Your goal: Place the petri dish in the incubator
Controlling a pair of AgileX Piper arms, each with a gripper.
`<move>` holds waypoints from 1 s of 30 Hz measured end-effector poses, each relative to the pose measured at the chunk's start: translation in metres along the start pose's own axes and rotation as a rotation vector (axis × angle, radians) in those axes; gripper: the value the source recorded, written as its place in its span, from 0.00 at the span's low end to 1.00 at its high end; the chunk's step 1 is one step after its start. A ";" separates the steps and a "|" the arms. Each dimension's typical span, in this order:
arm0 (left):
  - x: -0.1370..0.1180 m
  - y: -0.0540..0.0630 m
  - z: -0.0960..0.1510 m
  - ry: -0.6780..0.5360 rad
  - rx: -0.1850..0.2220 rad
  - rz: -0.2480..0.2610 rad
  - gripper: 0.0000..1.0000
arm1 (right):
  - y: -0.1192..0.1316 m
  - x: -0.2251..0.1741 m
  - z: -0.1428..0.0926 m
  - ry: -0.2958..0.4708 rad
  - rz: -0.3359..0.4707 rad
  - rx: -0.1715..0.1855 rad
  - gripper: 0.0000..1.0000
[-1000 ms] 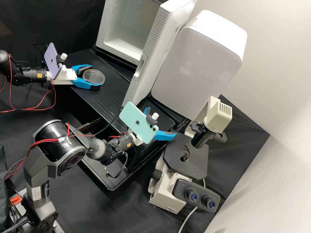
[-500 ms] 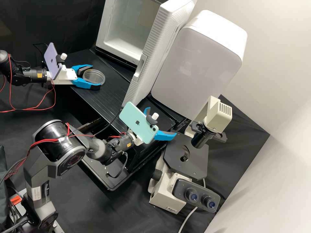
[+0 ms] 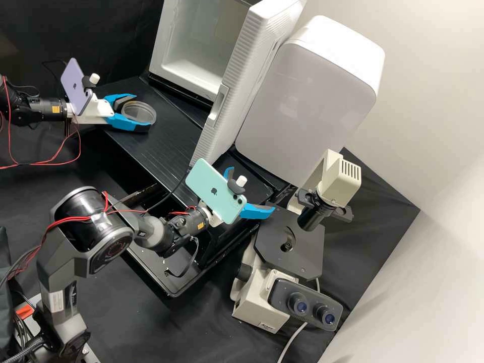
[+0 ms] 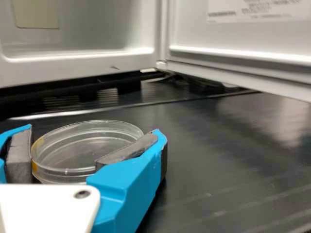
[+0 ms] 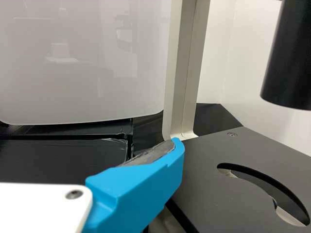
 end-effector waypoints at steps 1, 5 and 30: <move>-0.001 0.003 -0.001 0.003 -0.005 0.009 0.00 | 0.000 0.000 0.000 0.000 0.000 0.000 1.00; -0.009 0.019 0.000 0.000 -0.007 0.068 0.00 | 0.000 0.000 0.000 0.000 0.000 0.000 1.00; -0.025 0.046 0.031 -0.127 0.024 0.156 0.00 | 0.000 0.000 0.000 0.000 0.000 0.000 1.00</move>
